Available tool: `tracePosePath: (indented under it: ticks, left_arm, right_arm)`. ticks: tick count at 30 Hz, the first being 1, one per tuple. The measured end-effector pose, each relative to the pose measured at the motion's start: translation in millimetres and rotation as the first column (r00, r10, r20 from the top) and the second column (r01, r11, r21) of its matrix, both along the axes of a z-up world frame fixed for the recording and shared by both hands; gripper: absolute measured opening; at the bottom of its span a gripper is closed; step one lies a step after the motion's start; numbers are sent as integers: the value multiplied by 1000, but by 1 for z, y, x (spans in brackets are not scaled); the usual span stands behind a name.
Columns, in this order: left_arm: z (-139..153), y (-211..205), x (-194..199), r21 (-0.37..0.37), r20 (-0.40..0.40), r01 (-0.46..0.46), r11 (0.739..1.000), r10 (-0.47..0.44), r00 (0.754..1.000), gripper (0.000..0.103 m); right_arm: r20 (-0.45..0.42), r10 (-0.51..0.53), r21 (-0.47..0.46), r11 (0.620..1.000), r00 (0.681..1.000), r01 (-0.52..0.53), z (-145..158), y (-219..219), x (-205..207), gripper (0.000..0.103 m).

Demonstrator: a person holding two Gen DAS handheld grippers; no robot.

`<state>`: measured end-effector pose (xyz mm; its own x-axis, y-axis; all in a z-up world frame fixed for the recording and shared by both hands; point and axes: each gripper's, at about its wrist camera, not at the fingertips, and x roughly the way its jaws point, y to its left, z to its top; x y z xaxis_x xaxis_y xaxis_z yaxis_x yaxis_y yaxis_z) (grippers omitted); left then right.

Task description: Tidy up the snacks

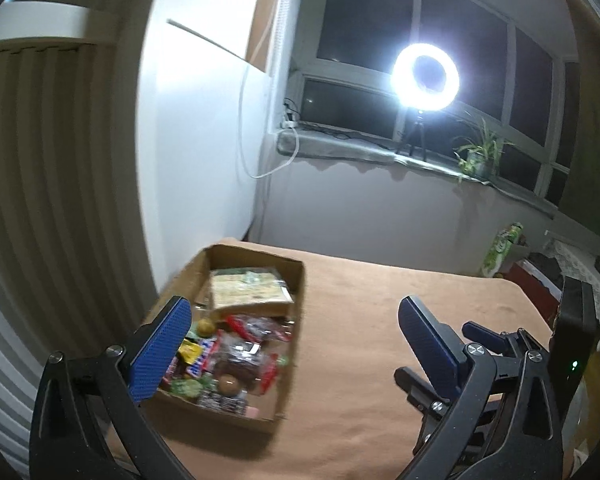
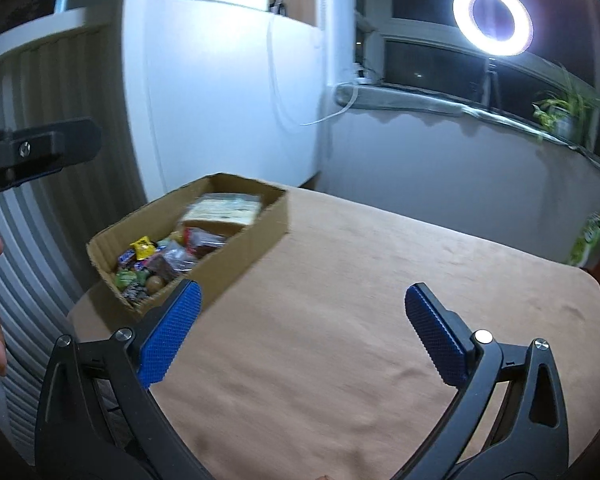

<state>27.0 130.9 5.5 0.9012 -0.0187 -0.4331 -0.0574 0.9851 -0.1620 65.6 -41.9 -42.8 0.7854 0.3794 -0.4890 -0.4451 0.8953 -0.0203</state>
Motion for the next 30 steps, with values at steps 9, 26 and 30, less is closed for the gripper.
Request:
tracePosePath:
  ticks: [9, 26, 30]
  left_arm:
    - [-6, -50, 10, 17, -35, 82, 997, -81, 996, 103]
    - [-18, -123, 11, 130, -88, 158, 979, -147, 985, 103]
    - [-18, -128, 9, 133, -88, 160, 978, -149, 985, 103]
  right_arm:
    - [30, -104, 34, 994, 994, 103, 16, -67, -12, 103]
    - [56, -250, 85, 966, 967, 245, 30, -146, -25, 103]
    - [65, -263, 93, 962, 962, 257, 34, -153, -29, 103]
